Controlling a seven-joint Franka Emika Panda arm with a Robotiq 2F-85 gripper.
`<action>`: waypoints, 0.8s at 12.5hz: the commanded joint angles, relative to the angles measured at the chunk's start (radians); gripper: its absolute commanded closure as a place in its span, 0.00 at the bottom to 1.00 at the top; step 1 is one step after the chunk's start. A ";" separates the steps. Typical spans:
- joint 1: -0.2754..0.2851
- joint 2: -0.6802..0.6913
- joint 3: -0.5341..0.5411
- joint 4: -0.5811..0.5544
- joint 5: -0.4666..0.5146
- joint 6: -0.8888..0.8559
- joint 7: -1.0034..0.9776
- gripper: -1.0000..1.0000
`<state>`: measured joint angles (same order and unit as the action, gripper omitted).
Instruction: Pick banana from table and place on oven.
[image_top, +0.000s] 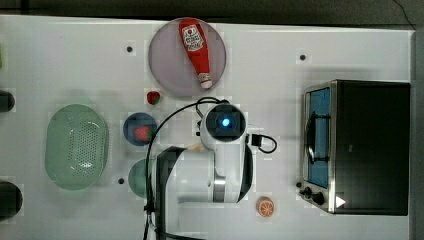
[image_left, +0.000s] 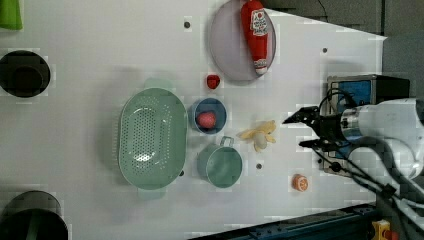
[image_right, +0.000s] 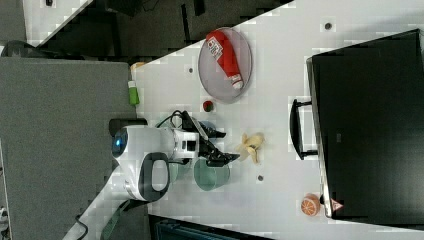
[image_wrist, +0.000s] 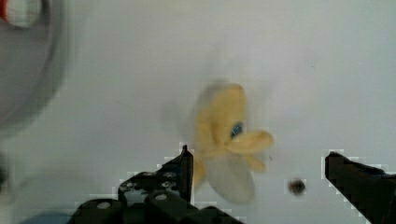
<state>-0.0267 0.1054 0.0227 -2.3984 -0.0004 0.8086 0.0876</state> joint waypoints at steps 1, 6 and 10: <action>0.005 0.052 0.011 -0.007 -0.012 0.117 0.122 0.00; 0.011 0.203 0.048 -0.006 -0.012 0.235 0.157 0.00; 0.011 0.255 0.041 -0.006 -0.012 0.300 0.157 0.15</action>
<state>-0.0127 0.4224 0.0501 -2.4316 -0.0191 1.0928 0.2063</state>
